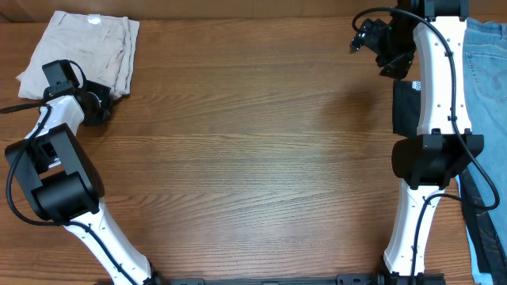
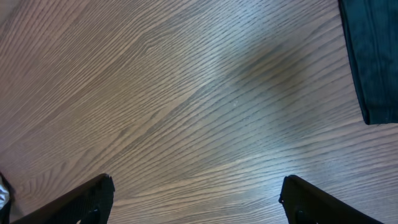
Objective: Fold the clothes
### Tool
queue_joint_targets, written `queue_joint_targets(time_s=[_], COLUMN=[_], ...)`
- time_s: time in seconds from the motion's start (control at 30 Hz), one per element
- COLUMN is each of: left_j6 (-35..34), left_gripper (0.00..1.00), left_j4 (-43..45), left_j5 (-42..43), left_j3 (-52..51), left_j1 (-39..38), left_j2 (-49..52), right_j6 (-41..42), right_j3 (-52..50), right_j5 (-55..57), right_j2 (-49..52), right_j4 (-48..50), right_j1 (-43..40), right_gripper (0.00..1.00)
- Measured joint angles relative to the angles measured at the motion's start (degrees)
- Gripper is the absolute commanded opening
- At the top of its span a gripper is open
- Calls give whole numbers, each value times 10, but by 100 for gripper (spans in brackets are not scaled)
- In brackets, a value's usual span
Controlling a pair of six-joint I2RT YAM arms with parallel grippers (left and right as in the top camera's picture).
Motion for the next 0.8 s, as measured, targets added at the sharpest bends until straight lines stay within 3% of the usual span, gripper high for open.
queue_joint_targets(time_s=[0.17,0.3,0.57,0.73,0.8], left_j6=[21,43,80,94,101], left_gripper=[10,20,26,37,47], left_j4=[-29,-90,-230,-325,-355], left_j5=[1,-2,-11,-32,-39], left_j3=[21,58,167,249,277], left_j1=[0,0,0,0,0], left_j2=[6,15,22,22,22], right_j6=[0,0,0,0,0], right_j3=[0,0,0,0,0], right_j5=[0,0,0,0,0], right_j2=[0,0,0,0,0], right_j4=[0,0,0,0,0], right_j1=[2,2,2,2,2], right_gripper=[90,90,92,99,100])
